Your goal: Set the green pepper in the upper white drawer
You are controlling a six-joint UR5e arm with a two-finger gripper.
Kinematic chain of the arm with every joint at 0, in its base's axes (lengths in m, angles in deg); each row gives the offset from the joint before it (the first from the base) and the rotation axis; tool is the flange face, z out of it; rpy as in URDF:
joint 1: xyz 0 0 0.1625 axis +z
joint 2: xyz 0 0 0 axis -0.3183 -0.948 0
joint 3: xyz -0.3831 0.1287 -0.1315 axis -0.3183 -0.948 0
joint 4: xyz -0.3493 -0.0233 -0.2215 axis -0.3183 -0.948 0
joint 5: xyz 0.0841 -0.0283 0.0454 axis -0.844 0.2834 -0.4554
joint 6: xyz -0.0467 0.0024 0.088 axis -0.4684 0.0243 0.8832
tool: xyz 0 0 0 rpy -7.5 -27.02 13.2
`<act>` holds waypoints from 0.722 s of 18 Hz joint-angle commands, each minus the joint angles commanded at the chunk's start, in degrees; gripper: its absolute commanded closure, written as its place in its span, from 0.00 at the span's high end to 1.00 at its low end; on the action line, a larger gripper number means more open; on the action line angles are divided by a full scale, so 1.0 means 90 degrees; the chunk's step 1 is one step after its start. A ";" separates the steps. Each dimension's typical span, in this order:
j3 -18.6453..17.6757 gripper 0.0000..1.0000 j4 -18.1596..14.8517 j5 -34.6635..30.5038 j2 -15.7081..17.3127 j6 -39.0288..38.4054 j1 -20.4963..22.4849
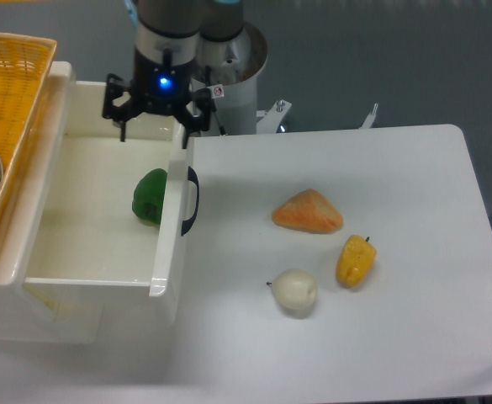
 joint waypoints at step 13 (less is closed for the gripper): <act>-0.0127 1.00 0.0000 -0.1616 0.0069 0.4632 0.1523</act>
